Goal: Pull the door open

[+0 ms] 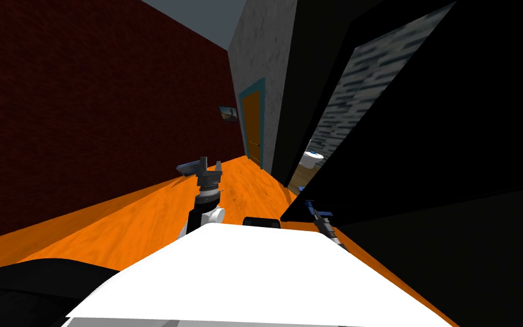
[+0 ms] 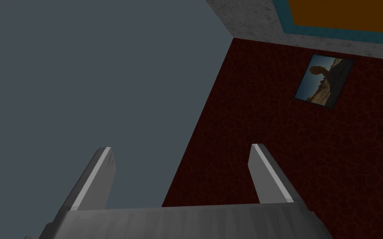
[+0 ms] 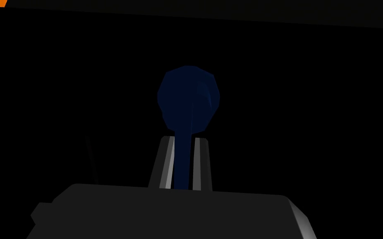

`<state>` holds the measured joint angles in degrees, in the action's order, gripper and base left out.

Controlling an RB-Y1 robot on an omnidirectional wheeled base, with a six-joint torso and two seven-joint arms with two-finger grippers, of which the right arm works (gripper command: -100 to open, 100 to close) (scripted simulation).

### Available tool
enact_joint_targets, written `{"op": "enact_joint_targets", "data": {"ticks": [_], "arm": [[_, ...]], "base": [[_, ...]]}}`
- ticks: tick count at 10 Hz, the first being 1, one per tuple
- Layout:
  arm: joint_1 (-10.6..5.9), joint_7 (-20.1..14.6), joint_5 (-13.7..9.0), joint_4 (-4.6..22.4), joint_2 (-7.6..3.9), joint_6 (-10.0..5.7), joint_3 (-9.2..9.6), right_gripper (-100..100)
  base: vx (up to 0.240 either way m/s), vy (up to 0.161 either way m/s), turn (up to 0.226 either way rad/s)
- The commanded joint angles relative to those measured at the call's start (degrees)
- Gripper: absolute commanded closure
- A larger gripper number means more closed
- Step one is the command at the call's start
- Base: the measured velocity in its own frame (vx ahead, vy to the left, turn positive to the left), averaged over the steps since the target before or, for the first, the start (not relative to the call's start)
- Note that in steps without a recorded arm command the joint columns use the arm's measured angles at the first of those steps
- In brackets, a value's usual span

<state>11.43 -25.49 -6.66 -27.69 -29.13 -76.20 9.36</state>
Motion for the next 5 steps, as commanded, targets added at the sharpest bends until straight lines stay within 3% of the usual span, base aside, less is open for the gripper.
{"op": "enact_joint_targets", "data": {"ticks": [1,5], "arm": [[0.13,-0.1,-0.1,0.7,-0.13,-0.76,0.18,100],[0.34,-0.2,-0.6,1.9,-0.47,-2.28,0.54,100]], "base": [[-0.223,-0.098,0.176],[-0.214,-0.071,0.169]]}}
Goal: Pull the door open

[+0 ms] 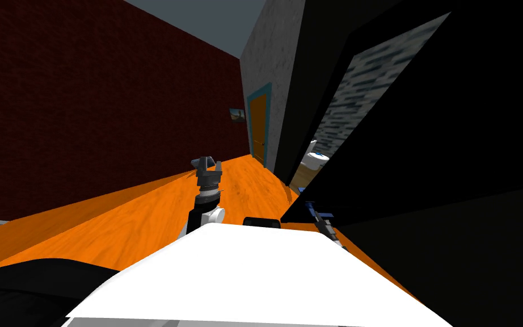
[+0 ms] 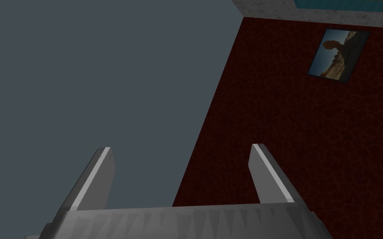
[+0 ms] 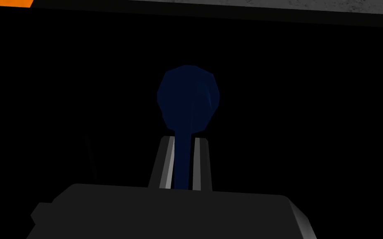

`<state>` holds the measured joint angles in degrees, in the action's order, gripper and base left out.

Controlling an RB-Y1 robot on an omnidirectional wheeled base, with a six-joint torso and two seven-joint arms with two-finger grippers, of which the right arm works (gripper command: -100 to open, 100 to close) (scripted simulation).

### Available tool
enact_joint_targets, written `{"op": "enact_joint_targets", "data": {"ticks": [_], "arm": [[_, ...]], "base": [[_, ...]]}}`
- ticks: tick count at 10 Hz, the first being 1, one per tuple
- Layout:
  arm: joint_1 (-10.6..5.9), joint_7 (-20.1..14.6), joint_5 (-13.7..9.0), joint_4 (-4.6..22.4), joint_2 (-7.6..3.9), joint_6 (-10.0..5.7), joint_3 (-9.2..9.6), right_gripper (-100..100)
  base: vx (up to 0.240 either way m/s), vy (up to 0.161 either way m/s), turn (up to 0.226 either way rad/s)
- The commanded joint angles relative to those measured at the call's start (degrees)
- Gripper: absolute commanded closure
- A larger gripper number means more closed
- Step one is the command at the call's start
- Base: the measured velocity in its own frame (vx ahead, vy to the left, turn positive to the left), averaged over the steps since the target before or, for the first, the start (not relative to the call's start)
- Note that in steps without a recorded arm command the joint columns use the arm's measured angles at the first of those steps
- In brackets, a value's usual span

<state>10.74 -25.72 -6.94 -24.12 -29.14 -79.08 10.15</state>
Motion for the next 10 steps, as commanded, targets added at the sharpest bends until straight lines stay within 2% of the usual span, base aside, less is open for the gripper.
{"op": "enact_joint_targets", "data": {"ticks": [1,2,5,6,10], "arm": [[1.03,0.1,-0.3,-1.6,-0.47,0.6,-0.25,100],[1.03,0.1,-0.3,-1.6,-0.47,0.6,-0.25,100],[1.16,0.0,-0.6,-0.9,-0.69,-0.38,-0.01,100],[1.53,0.2,-0.5,-2.2,-0.42,0.4,0.09,100],[1.08,0.1,-0.6,-1.2,-0.49,-0.12,0.41,100]], "base": [[-0.134,-0.046,0.049],[-0.049,-0.016,-0.016],[-0.151,-0.045,0.147],[-0.065,-0.02,0.032],[-0.15,-0.048,0.136]]}}
